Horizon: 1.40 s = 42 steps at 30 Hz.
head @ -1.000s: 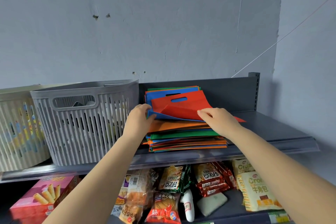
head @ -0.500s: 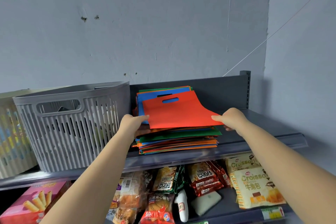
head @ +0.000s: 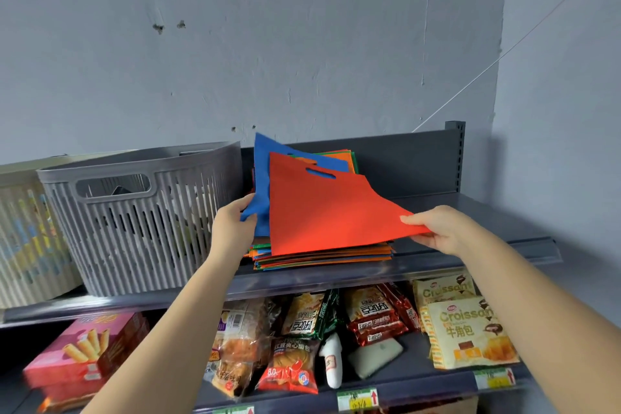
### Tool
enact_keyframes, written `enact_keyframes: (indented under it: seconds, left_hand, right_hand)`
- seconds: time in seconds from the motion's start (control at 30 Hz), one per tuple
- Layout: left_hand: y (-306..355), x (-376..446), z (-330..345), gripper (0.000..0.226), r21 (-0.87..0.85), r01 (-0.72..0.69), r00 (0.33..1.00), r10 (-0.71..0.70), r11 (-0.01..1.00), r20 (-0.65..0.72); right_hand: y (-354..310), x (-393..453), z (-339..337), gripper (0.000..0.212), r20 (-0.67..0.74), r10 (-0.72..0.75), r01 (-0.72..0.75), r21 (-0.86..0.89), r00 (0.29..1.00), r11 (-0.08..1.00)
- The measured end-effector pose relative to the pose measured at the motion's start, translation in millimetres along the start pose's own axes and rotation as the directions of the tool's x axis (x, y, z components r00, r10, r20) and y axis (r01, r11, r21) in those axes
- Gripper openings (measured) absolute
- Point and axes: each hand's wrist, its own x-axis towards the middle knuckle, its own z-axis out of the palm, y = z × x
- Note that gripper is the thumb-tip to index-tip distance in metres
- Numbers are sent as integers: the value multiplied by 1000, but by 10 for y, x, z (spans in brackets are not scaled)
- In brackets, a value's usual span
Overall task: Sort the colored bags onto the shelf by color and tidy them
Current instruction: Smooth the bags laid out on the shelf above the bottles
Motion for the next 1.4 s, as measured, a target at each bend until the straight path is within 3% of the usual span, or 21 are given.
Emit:
enact_keyframes:
  seconds: [0.1,0.27,0.4,0.6,0.8,1.03,1.2,1.4]
  left_hand:
    - [-99,-205,0,44,-89,-51,998,47,995,-50]
    - [-298,-576,47,45,-339,-15,995,-18,941,-94]
    - [-369,-853,96,44,-535,-12,994,-49,845,-100]
    - [-471,-1057,312,41,-704,109,994,-73,702,81]
    - [-650,-1272,602,37,-698,273,939,-27,662,342]
    - [-710,-1776,827,30,-653,396,820,71,646,568]
    - [-673,-2317,999,39,-611,578,650,148,541,746]
    - [-467,-2982,1108,30,-509,669,441,261,542,859]
  right_hand:
    - [114,-103,-4,22,-22,-114,114,13,993,993]
    - [391,-358,-226,39,-74,-286,294,140,955,946]
    - [723,-582,-470,44,-108,-252,274,352,962,895]
    - [1227,-1084,-773,41,-219,-193,279,496,956,822]
    - [1735,-1821,-957,38,-389,-148,344,504,909,792]
    - [2175,-2764,-908,38,-617,-101,437,423,780,794]
    - [2495,-3560,-883,39,-783,-34,496,360,622,791]
    - [2775,-4637,-890,39,-889,32,586,328,457,741]
